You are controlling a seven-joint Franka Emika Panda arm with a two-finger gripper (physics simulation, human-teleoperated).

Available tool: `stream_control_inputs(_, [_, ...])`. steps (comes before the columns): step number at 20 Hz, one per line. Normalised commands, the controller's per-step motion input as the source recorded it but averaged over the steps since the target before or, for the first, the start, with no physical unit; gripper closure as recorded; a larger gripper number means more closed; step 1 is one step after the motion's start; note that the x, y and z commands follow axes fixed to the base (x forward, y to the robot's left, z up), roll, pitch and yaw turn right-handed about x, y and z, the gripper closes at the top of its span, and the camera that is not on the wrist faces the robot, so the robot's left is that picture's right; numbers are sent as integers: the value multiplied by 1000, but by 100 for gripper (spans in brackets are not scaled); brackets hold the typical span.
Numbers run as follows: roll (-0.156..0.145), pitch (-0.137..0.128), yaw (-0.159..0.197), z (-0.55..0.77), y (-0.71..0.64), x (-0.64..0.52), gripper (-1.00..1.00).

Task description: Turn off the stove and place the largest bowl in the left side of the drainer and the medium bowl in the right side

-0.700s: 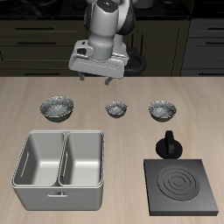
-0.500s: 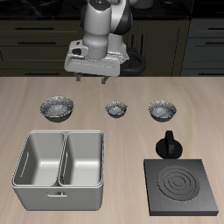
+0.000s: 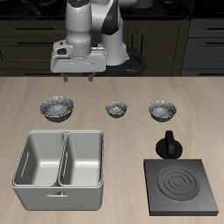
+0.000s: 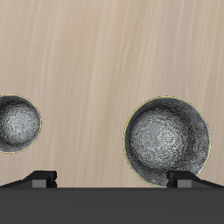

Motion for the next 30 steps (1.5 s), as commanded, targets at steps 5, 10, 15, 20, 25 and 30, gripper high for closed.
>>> stream_control_inputs(5, [29,7,12,95,-633,-88,-100])
stream_control_inputs(10, [48,-20,39,97,-316,-59,-100])
stream_control_inputs(15, [-106,-12,-66,110,-725,83,-100])
stream_control_inputs(20, [-72,-20,-12,63,-383,-32,-100])
stream_control_inputs(25, [-12,-18,29,131,-673,317,-100])
stream_control_inputs(30, [-47,37,-72,-49,-314,166,-100])
